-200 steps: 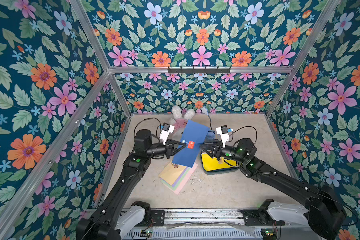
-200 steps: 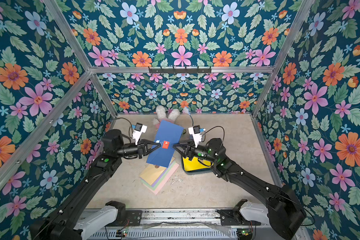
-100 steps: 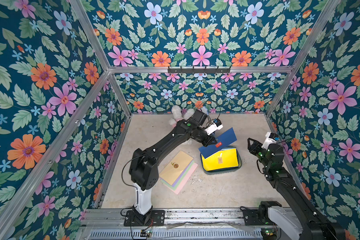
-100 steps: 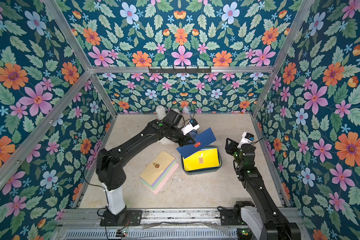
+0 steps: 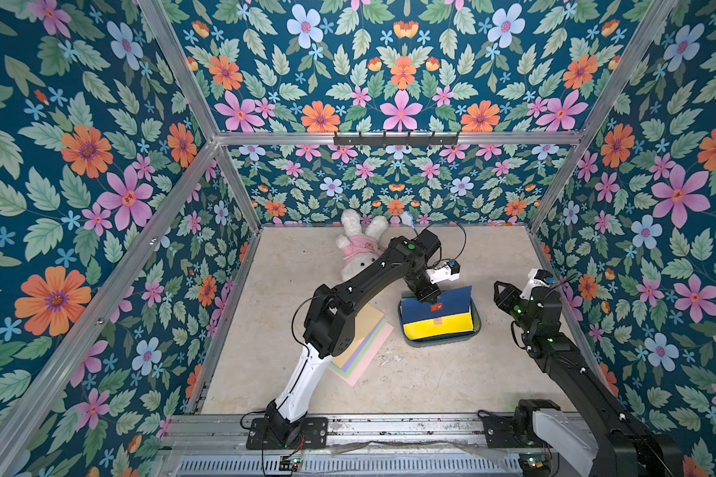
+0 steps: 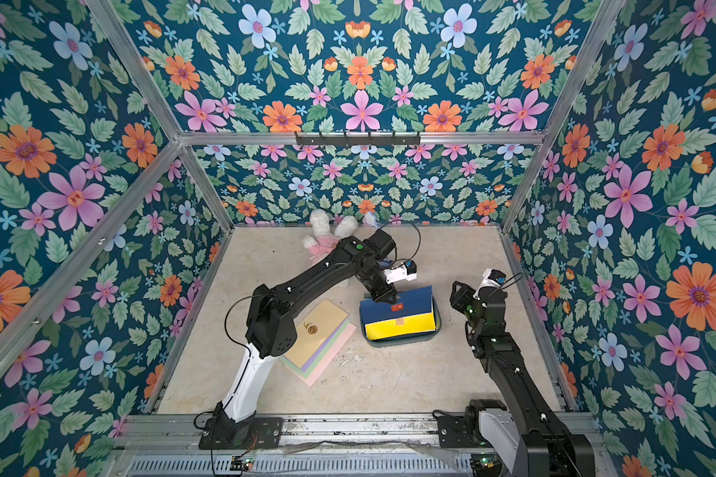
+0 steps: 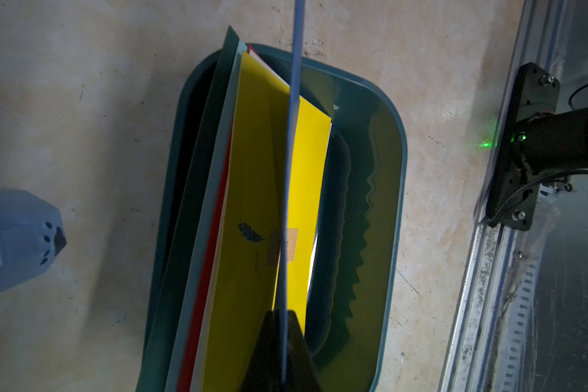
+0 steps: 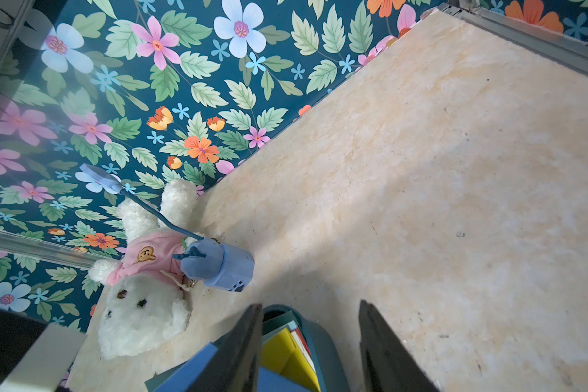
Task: Put the sealed envelopes into the storage box
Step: Place the envelope in the storage box.
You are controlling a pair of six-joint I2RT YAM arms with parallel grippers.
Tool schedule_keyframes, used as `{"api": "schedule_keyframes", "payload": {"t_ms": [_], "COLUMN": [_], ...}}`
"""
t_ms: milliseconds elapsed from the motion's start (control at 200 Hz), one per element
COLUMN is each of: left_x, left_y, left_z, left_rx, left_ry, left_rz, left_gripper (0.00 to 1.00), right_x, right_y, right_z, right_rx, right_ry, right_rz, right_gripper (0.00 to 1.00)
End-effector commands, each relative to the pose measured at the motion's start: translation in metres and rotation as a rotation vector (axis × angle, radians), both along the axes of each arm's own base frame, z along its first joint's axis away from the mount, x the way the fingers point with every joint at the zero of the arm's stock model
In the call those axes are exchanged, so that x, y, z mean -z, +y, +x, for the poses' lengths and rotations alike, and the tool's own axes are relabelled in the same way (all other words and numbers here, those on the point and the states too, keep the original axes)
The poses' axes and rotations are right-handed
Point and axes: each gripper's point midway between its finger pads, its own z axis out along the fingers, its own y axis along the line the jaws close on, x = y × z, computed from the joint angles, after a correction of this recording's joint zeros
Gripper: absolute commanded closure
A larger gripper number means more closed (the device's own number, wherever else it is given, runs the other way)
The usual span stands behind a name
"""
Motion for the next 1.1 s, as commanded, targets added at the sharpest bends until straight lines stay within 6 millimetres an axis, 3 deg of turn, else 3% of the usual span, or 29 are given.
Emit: {"api": "schedule_keyframes", "payload": {"t_ms": [0,130,200,360,455,540,675,755,880,985,1095], "left_x": [0.010,0.009,0.011,0.005,-0.006,-0.019,-0.059,-0.082,-0.095,-0.066,-0.010], "left_y": [0.003,-0.003,-0.002,0.004,0.005,0.007,0.020,0.042,0.110,0.178,0.221], "left_z": [-0.011,-0.012,-0.008,0.002,0.010,0.019,0.044,0.061,0.079,0.087,0.078], "left_rx": [0.027,0.025,0.014,-0.048,-0.080,-0.097,-0.224,-0.373,-0.675,-0.964,-1.125], "left_ry": [0.027,0.023,0.007,-0.040,-0.067,-0.120,-0.220,-0.239,-0.189,-0.082,0.002], "left_rz": [0.041,0.026,0.041,0.061,0.041,0.023,-0.088,-0.218,-0.470,-0.575,-0.492], "left_gripper": [1.00,1.00,0.89,0.75,0.64,0.62,0.61,0.62,0.61,0.55,0.56], "right_x": [-0.002,-0.001,-0.001,0.003,0.004,0.002,-0.006,-0.007,-0.007,-0.010,-0.009], "right_y": [0.002,0.002,0.003,0.004,0.005,0.009,0.014,0.012,0.034,0.068,0.108], "right_z": [0.003,0.004,0.004,0.004,0.004,0.005,0.007,0.008,0.007,0.004,0.002], "right_rx": [-0.004,-0.005,-0.010,-0.015,-0.021,-0.042,-0.072,-0.063,-0.134,-0.215,-0.280], "right_ry": [-0.005,0.004,0.009,0.022,0.028,0.019,0.010,0.026,0.069,0.113,0.170], "right_rz": [0.012,0.016,0.015,0.017,0.023,0.036,0.033,0.020,0.097,0.100,0.158], "right_gripper": [0.50,0.50,0.50,0.50,0.50,0.50,0.50,0.51,0.52,0.52,0.52]}}
